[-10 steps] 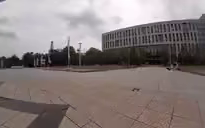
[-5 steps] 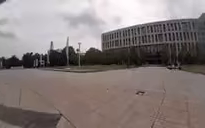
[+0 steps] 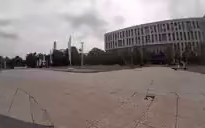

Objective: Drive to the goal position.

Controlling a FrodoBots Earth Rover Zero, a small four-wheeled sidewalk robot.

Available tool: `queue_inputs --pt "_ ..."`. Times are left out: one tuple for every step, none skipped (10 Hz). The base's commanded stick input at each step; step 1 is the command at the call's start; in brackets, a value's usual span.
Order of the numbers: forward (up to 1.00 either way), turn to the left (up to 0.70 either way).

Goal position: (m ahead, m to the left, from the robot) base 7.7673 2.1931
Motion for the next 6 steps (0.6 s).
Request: queue_inputs --pt "0.6 0.15" --pt "0.6 0.15" --pt "0.6 0.15" --pt "0.6 0.07" --pt "0.6 0.0" --pt "0.6 0.0"
